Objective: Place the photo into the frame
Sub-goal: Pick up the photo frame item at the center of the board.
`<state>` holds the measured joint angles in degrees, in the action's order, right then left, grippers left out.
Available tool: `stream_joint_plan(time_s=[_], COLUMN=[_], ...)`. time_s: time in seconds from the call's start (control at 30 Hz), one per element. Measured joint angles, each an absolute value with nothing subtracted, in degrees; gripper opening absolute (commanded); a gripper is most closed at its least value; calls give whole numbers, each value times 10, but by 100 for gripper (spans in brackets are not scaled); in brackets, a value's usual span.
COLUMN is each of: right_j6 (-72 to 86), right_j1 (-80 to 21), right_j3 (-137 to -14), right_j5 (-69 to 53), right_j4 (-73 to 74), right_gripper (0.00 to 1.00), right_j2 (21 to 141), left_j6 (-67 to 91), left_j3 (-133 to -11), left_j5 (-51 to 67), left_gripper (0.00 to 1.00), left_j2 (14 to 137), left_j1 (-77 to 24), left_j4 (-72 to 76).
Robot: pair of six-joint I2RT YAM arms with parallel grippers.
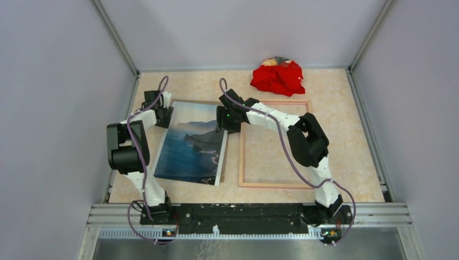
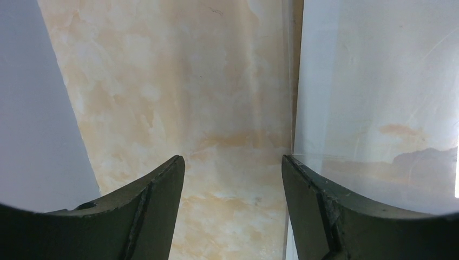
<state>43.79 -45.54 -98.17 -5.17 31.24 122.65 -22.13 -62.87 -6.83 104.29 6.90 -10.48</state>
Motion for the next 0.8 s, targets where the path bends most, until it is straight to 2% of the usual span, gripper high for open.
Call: stream_joint_plan(time_s=[0.17,0.43,0.8], right_j6=[421,436,506], right_j1=[-456,-458,-449], right_j3=[-1014,-967,-892], right_j5=[-32,-46,-103], right_j4=[342,298,216], right_gripper=[56,55,52], right_j2=[1251,1253,1164], left_j6=[-221,-222,-222], left_j3=[-629,-628,-628], left_j5=[-67,-67,-64], left_gripper=[73,72,71], left_j2=[1043,1043,1043], left_j1=[69,68,68], left_j4=[-105,-104,-104])
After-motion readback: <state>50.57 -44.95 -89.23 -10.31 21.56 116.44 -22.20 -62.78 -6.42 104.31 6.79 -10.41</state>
